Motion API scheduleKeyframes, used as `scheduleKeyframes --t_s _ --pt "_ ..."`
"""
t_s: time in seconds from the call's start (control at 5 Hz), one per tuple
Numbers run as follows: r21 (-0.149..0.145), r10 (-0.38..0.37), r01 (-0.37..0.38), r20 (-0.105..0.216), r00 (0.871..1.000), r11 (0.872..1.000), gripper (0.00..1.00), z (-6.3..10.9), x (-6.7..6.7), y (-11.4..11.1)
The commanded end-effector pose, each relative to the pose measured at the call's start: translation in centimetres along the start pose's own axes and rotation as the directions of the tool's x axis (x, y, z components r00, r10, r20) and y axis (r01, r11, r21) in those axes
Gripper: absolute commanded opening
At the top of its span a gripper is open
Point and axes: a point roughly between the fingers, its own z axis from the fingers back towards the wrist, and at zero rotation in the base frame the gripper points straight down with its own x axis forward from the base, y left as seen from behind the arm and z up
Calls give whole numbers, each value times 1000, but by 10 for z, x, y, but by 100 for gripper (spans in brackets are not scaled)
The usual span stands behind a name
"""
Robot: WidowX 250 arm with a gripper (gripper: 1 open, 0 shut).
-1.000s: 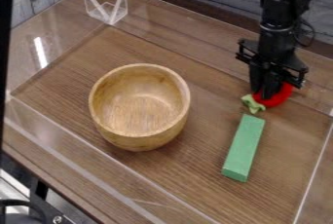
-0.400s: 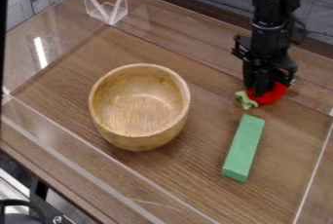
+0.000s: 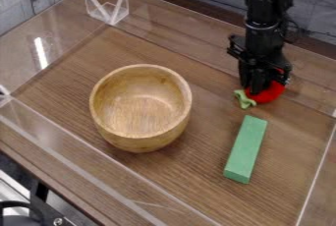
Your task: Move the red fruit to the right side of the table
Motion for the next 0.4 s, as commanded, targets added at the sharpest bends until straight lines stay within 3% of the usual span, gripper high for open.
scheduleKeyframes --t_s 0.0,0.2 --pt "28 79 -79 11 997 996 100 5 -8 29" --pt "31 139 -140 21 990 990 100 7 -15 31"
